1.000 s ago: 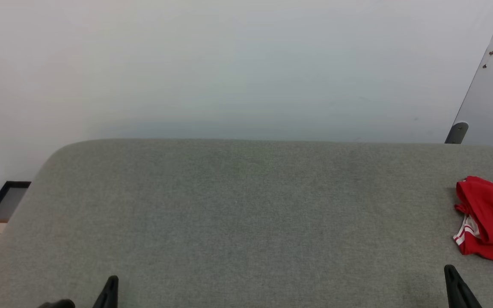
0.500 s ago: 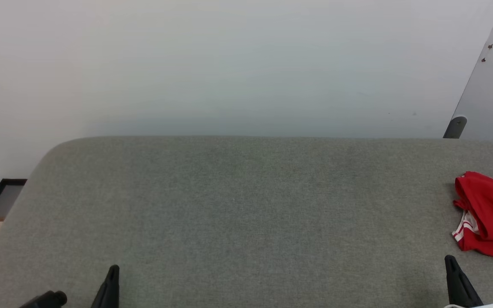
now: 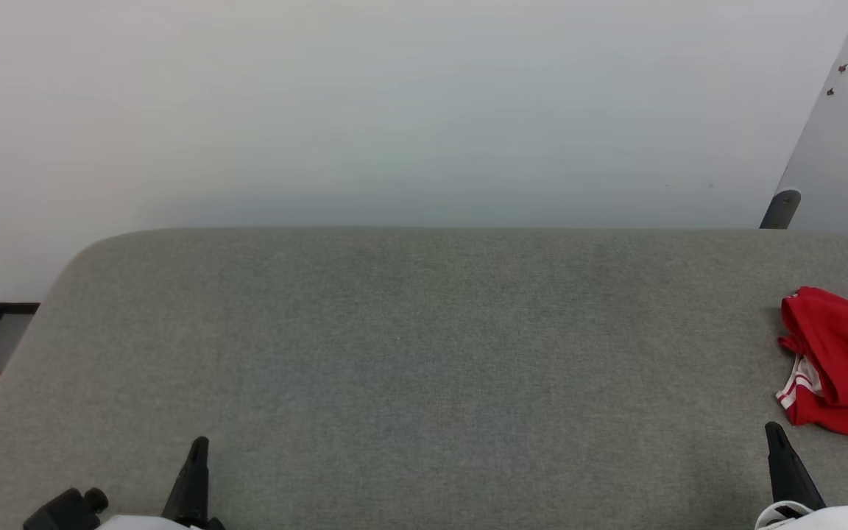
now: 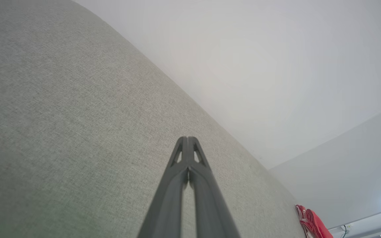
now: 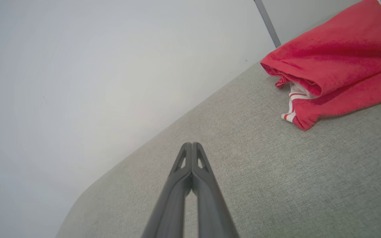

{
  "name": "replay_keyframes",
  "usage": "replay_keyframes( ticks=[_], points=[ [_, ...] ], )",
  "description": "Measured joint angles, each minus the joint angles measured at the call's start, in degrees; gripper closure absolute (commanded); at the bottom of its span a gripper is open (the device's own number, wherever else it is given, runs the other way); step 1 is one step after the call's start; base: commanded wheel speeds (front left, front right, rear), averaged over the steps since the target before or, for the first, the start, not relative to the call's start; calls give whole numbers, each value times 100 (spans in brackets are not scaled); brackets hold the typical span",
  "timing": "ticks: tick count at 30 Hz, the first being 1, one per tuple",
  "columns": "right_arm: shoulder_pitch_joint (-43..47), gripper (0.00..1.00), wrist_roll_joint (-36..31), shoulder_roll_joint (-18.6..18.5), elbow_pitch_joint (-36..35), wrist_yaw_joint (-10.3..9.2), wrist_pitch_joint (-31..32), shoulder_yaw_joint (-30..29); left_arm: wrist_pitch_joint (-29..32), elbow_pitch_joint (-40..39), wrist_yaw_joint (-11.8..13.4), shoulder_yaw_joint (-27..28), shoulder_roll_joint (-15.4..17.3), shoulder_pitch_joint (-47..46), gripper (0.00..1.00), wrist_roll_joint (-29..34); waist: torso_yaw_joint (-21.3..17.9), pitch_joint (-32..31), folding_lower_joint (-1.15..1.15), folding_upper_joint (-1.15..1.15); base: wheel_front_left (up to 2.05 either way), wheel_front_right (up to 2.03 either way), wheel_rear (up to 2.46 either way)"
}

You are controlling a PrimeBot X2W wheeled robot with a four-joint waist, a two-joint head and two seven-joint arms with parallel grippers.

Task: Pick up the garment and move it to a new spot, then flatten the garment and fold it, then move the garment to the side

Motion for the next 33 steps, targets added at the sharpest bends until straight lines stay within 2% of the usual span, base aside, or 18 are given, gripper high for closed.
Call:
replay_keyframes(
  ticks=[15, 33],
  points=[
    [-185, 100, 1180, 86, 0, 0, 281, -56, 285, -48, -12, 145, -182, -171, 100, -948, -50, 96, 0, 0, 0, 0, 0],
    [-350, 100, 2295, 156, 1, -1, 549, -93, 570, -103, -44, 282, -352, -331, 100, -1861, -106, 204, 0, 0, 0, 0, 0]
  ],
)
